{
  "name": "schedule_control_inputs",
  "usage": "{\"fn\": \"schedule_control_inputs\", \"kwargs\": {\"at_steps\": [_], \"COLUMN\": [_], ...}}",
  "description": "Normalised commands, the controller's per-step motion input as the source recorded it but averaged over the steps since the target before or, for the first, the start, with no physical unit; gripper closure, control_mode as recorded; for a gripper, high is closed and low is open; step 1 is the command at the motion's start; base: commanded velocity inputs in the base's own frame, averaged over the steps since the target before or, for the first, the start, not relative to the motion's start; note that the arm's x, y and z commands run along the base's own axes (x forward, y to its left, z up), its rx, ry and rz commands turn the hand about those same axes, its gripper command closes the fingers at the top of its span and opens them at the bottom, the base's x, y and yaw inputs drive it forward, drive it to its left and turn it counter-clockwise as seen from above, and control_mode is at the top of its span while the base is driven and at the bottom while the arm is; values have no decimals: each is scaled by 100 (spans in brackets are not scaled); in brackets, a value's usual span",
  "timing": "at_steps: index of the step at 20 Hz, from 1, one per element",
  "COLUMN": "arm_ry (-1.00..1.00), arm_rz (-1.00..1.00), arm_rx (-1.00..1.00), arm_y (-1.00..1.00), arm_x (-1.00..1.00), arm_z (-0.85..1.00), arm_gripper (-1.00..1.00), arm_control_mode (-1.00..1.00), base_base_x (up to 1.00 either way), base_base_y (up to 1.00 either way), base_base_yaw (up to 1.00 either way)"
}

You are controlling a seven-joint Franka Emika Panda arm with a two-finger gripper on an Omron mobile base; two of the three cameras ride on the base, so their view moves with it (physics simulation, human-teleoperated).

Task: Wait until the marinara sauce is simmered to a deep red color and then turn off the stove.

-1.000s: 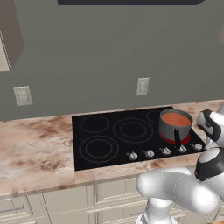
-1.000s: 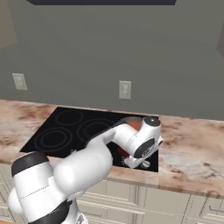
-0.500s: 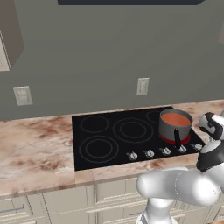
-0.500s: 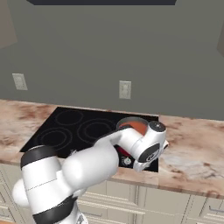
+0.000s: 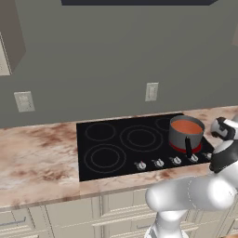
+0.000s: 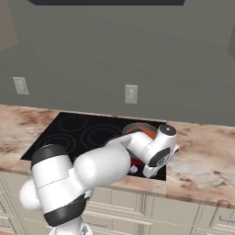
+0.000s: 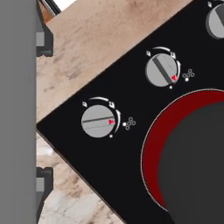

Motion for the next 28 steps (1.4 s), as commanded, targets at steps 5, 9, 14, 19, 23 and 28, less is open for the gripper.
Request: {"fn": "schedule_control_inputs", "kwargs": {"at_steps": [5, 9, 14, 19, 23, 28], "arm_ry": [0, 0, 0, 2, 2, 1], "arm_rz": [0, 0, 0, 0, 0, 0], "arm_rx": [0, 0, 0, 0, 0, 0], "arm_y": [0, 0, 0, 0, 2, 8], "arm_x": [25, 23, 15, 0, 0, 0], "arm_z": [0, 0, 0, -3, -12, -7], "arm_gripper": [-100, -100, -100, -100, -100, -100], "arm_control_mode": [-100, -100, -100, -100, -100, -100], "base_base_x": [0, 0, 0, 0, 0, 0], "base_base_y": [0, 0, 0, 0, 0, 0], "base_base_yaw": [0, 0, 0, 0, 0, 0]}}
